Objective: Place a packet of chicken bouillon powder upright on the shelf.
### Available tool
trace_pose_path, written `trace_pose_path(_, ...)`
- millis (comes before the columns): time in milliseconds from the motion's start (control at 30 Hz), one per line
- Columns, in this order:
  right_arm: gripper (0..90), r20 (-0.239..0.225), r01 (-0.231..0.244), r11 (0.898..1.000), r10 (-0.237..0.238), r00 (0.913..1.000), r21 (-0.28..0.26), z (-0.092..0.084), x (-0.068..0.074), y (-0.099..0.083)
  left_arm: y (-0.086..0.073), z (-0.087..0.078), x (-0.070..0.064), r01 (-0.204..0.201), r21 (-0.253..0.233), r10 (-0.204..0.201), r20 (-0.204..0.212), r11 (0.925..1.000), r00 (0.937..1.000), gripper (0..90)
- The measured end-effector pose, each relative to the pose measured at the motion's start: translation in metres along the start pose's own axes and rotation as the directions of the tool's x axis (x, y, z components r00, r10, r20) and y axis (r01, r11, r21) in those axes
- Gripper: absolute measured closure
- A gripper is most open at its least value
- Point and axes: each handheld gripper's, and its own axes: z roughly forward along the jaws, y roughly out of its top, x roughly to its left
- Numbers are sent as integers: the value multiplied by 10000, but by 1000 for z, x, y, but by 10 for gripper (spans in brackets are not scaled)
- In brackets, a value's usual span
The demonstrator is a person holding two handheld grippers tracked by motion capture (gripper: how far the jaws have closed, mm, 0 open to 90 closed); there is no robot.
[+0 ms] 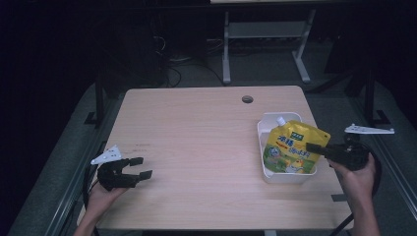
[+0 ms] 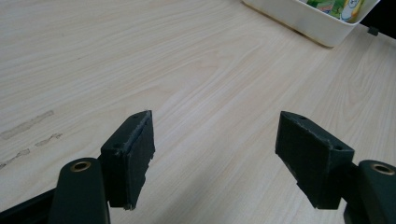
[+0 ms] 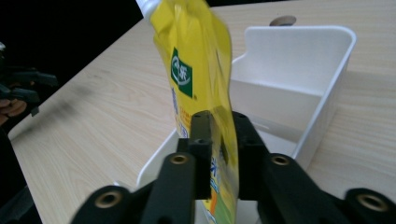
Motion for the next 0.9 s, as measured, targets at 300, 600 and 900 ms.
trace_pose_path(300, 640, 195, 329, 9963, -314, 9993, -795, -19, 15, 25, 1, 0, 0, -3, -26, 3, 5, 10000, 10000, 277)
trace_pose_path(600, 616, 256, 858, 9917, -837, 9962, -953, -25, 34, 54, 1, -1, 0, -5, -19, 5, 17, 10000, 10000, 277)
trace_pose_path(900, 577, -253, 1571, 9847, -1594, 9869, -751, -10, 63, 69, 1, -1, -1, -24, -19, 24, 30, 10000, 10000, 276)
